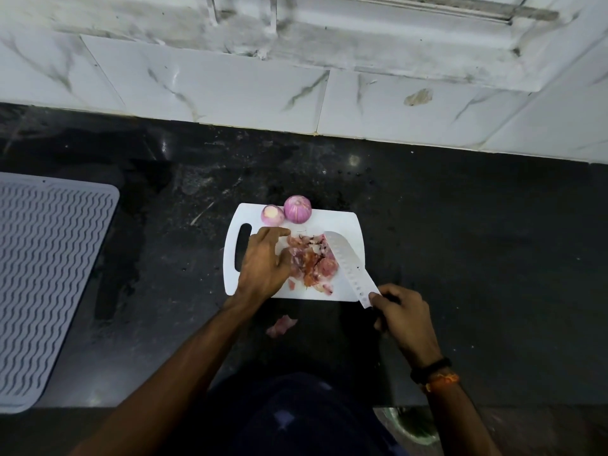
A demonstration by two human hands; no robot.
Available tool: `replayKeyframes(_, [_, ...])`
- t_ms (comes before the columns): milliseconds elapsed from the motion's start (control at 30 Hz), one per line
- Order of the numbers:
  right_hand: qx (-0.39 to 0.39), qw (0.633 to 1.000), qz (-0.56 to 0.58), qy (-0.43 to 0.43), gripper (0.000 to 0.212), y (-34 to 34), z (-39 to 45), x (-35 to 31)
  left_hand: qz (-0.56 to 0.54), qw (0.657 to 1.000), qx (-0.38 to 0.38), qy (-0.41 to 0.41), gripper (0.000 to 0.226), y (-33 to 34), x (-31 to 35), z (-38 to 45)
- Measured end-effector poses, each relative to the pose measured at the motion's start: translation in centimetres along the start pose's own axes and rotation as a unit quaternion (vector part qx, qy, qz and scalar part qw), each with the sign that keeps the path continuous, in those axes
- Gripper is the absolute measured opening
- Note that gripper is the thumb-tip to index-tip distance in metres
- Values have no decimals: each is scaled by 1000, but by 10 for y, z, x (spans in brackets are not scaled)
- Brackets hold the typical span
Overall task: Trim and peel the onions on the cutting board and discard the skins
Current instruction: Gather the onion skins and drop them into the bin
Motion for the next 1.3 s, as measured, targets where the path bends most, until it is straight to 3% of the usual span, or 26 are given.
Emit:
replayKeyframes(100, [-42,991,121,45,23,5,-2,1,-50,998,-25,18,28,-2,11,-2])
replayKeyframes(200, [-86,971,206,82,18,9,-4,-2,-189,980,-37,-50,19,3,19,-4])
replayKeyframes(333, [-119,966,213,83,20,10,-5,-2,-388,901,-81,-175,27,8,25,1])
replayKeyframes(467, [-129,966,214,71,18,10,-5,-3,-425,880,-104,-184,28,7,34,6])
replayKeyframes(733, [-106,971,210,53,21,11,-2,-1,-393,899,-64,-182,22,6,30,7])
replayKeyframes(900, [14,997,76,10,16,2,6,5,-191,974,-30,-117,21,3,20,9])
replayKeyframes(967, [36,998,41,3,14,0,10,5,-128,988,-19,-88,17,0,23,9])
replayKeyframes(1300, [77,997,27,6,11,10,19,9,-25,999,-19,-15,8,2,27,19])
Point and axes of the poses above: each hand's wrist, its own z-axis towards the middle knuckle, its own y-axis out of the palm, x = y × z, the point moved 2 cm from there along z, towards the middle knuckle, and after that the axes turned 1 degree about -y, right-handed, at the moved point
